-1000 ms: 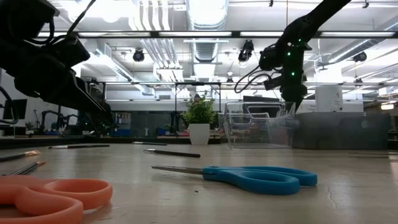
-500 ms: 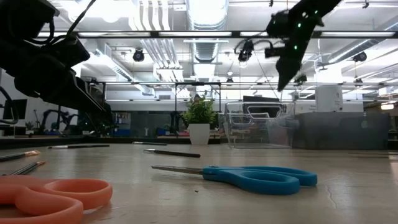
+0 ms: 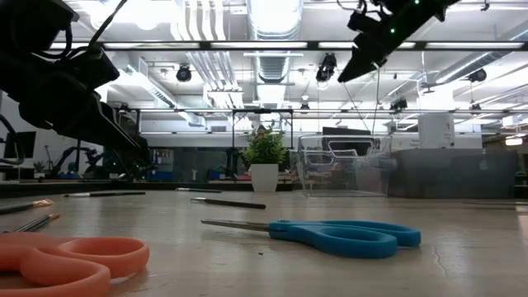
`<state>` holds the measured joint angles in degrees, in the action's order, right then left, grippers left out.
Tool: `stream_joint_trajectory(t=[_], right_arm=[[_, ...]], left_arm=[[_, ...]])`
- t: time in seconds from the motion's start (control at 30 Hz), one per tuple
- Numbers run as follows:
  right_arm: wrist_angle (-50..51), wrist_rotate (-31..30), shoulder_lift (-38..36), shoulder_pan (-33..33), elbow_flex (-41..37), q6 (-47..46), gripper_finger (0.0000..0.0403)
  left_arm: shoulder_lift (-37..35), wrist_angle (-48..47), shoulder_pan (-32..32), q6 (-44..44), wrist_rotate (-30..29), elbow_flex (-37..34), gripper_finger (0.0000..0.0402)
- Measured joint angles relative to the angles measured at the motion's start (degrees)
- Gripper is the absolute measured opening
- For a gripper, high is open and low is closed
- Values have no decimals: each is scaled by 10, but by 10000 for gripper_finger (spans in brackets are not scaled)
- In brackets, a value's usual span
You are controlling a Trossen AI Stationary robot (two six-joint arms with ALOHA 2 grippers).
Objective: Pick & Place Paint Supplies
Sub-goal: Put the bottom silver paintbrush into the black bin
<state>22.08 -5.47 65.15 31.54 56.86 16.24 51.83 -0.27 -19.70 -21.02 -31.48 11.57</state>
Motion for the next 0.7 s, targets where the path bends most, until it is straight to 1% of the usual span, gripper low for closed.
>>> stream_joint_trajectory(t=[0.2,0.37,0.53,0.7], right_arm=[[-193,0,-47,-62,-122,-24,276],[-326,-5,-63,-105,-197,-23,276],[-409,-5,-62,-139,-237,-21,276],[-451,-5,-52,-178,-258,-11,276]], left_arm=[[0,0,0,0,0,0,266],[0,0,0,0,0,0,266],[0,0,0,0,0,0,266],[0,0,0,0,0,0,266]])
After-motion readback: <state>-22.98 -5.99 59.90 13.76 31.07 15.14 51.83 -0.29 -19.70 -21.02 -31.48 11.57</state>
